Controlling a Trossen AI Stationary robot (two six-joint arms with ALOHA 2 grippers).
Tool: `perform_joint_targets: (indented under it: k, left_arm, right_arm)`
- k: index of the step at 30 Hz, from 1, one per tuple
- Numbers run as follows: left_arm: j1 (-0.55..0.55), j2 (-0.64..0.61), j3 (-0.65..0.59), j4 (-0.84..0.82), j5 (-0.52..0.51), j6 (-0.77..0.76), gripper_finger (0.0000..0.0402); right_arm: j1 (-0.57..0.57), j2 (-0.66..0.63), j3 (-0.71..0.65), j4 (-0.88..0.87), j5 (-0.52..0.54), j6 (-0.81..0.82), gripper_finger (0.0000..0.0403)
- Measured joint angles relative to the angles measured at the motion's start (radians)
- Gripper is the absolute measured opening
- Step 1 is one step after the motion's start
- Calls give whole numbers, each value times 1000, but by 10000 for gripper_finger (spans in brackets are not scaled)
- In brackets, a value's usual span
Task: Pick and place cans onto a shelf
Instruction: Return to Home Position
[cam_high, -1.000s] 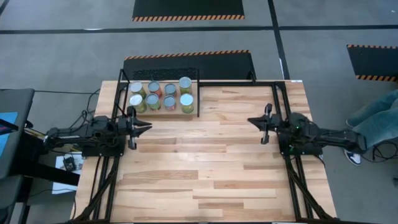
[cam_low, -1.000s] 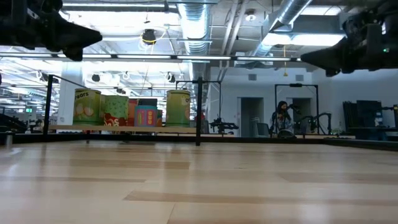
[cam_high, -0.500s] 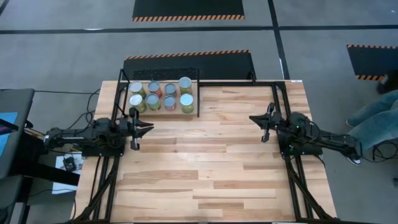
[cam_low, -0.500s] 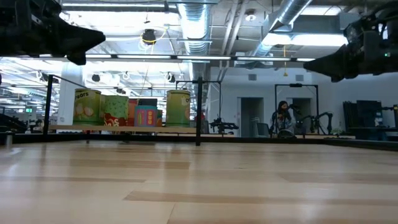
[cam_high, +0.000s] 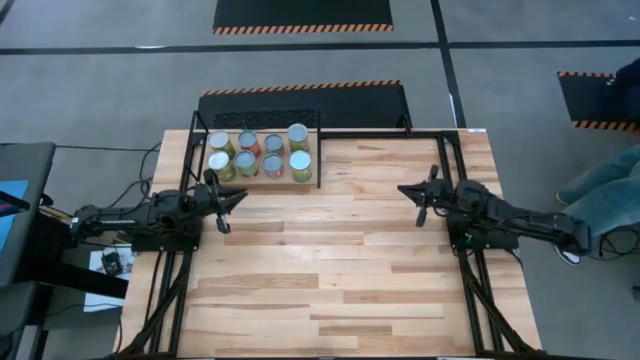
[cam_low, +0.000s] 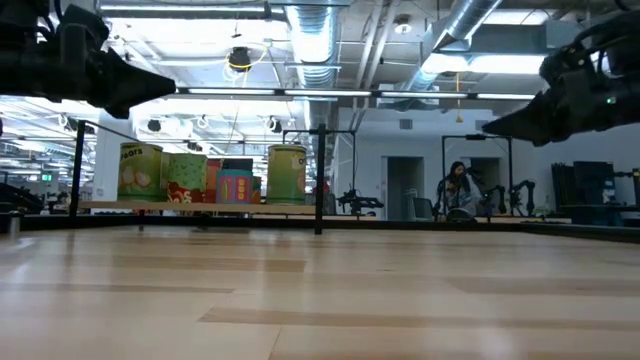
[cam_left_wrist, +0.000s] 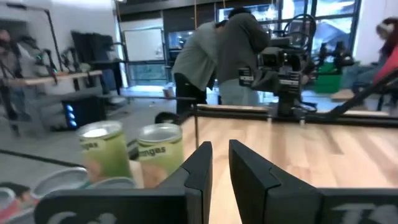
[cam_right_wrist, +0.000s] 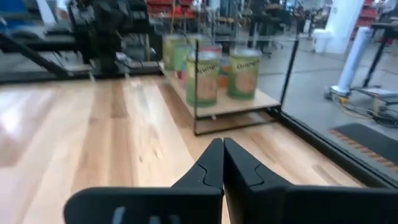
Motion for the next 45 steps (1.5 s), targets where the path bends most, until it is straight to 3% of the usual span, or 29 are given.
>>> perform_joint_targets:
  k: [11,45]
  left_arm:
    - [0,1,-1,3,8,56,43]
    - [-1,1,-2,2,9,46,43]
  right_arm:
    - [-4,101,-1,0,3,53,32]
    - [-4,106,-2,0,4,53,33]
